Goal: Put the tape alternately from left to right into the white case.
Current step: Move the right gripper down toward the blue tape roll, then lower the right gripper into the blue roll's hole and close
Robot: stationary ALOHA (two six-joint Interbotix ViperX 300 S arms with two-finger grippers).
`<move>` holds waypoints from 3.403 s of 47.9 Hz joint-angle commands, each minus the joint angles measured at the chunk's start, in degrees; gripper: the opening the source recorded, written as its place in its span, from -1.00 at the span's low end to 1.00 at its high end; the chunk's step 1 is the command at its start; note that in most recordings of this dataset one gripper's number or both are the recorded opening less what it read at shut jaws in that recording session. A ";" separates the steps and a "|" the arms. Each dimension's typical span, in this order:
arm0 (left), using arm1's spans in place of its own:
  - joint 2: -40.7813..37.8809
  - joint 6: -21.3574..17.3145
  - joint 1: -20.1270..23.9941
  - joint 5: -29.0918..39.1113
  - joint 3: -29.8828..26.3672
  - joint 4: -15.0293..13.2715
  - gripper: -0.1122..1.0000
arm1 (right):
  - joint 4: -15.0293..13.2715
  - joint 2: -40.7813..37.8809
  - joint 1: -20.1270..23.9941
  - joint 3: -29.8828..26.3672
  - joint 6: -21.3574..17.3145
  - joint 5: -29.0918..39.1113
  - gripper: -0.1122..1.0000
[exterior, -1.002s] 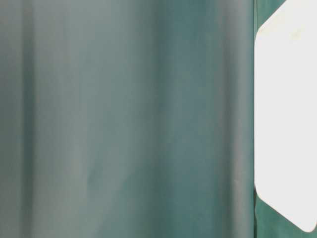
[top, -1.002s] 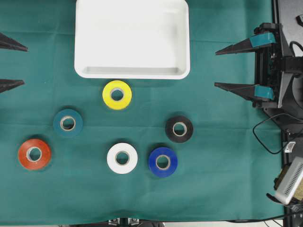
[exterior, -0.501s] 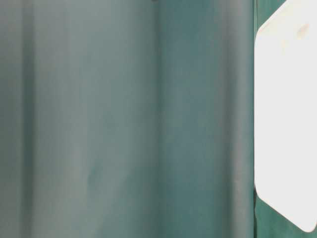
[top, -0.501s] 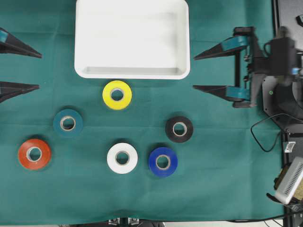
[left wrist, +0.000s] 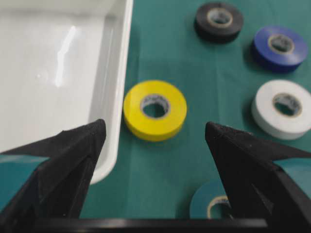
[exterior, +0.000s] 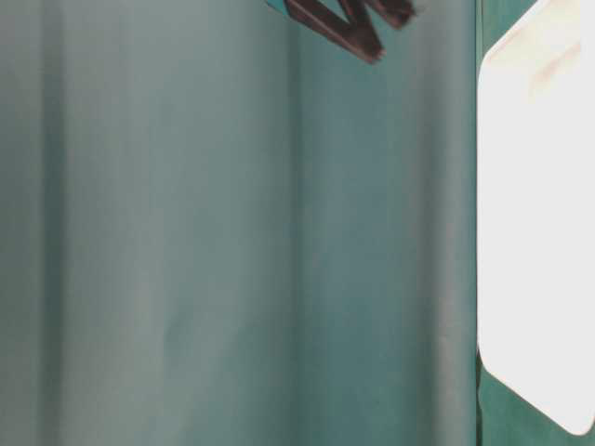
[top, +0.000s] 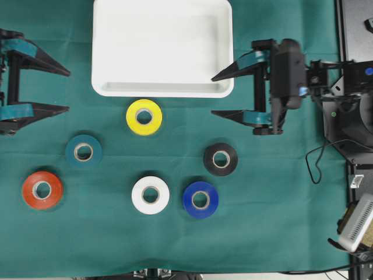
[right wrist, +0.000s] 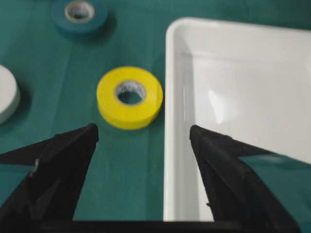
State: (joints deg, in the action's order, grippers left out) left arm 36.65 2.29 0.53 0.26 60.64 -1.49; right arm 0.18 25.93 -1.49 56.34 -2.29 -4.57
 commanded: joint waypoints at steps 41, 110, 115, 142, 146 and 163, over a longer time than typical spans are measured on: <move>-10.02 -0.09 0.18 3.16 -6.33 -0.09 0.33 | -1.14 -7.82 -0.18 -6.06 0.00 4.83 0.71; -10.02 -0.09 0.18 3.16 -6.33 -0.18 0.32 | -1.14 -11.69 16.79 -8.35 -3.96 5.19 0.71; -10.02 -0.09 0.18 3.16 -6.33 -0.09 0.32 | -1.14 -12.66 17.58 -8.70 -4.13 5.45 0.71; -10.11 -0.09 0.18 3.16 -6.06 -0.18 0.31 | -1.05 -23.91 20.57 -16.52 -7.56 13.89 0.71; -10.02 -0.09 0.18 3.16 -6.06 -0.18 0.32 | -1.05 -25.05 20.83 -16.96 -7.65 13.89 0.71; -10.02 -0.09 0.18 3.16 -5.98 -0.18 0.32 | -1.05 -28.83 21.36 -18.54 -9.14 13.89 0.71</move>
State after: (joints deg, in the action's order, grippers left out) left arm 26.37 2.29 0.62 3.69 55.72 -1.49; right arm -0.97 -3.16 19.51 39.02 -11.34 9.58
